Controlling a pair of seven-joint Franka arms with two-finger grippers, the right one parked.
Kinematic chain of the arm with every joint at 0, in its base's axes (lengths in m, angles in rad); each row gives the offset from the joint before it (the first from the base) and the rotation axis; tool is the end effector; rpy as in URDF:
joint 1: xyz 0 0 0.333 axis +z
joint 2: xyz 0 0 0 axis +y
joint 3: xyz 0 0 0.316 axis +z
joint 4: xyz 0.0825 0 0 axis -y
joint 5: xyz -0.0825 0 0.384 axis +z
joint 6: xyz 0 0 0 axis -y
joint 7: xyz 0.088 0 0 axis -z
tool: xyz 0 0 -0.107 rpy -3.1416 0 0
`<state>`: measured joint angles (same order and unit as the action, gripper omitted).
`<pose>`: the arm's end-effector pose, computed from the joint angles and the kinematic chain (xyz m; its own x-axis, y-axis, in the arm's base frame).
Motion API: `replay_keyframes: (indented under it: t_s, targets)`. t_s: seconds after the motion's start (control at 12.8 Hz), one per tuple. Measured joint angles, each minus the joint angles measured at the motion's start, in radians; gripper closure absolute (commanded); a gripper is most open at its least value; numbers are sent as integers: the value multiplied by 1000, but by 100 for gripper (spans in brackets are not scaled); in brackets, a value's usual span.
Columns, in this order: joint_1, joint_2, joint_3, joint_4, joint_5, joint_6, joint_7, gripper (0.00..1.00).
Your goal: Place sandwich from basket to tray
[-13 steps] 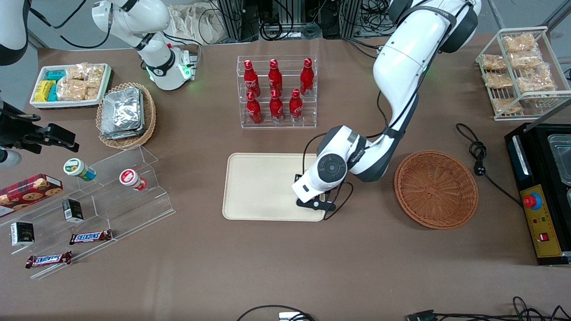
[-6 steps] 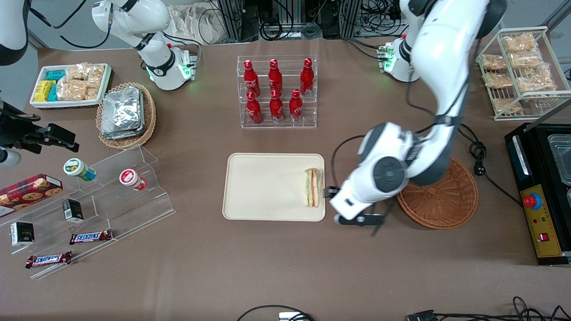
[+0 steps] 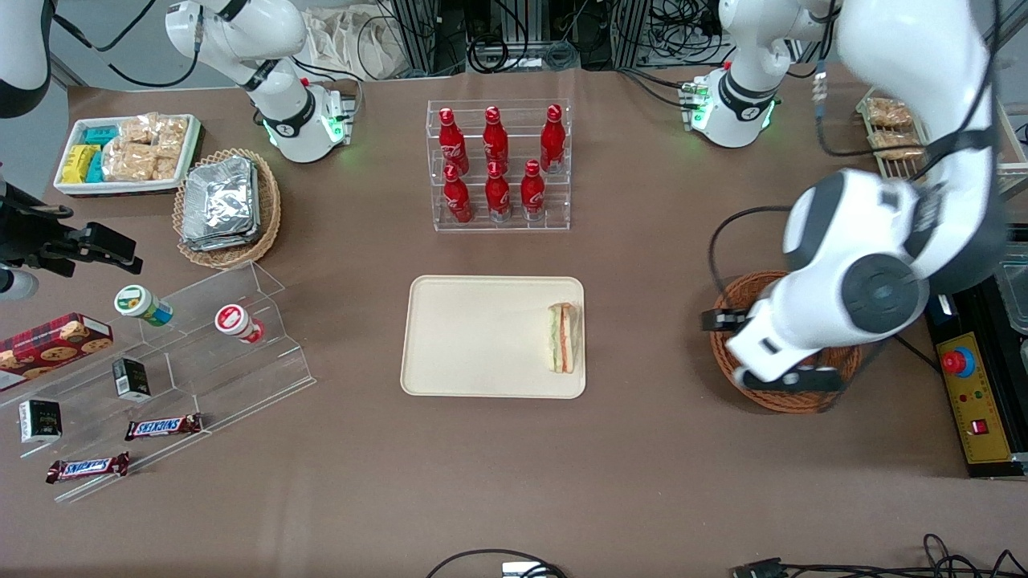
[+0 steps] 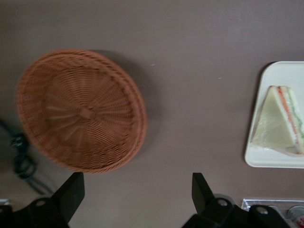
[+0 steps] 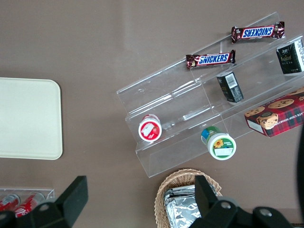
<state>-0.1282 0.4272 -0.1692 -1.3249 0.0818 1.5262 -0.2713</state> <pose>0.6389 -0.1654 0.4773 0.9781 -0.0165 -0.2074 -0.0314 -0.9971 -0.0688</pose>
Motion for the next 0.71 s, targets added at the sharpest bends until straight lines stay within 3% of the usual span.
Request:
replay_keyframes:
  t_s: [0.31, 0.71]
  targets:
    - [41, -134, 0, -8, 20, -93, 6, 0]
    - [185, -218, 2, -44, 26, -120, 191, 0]
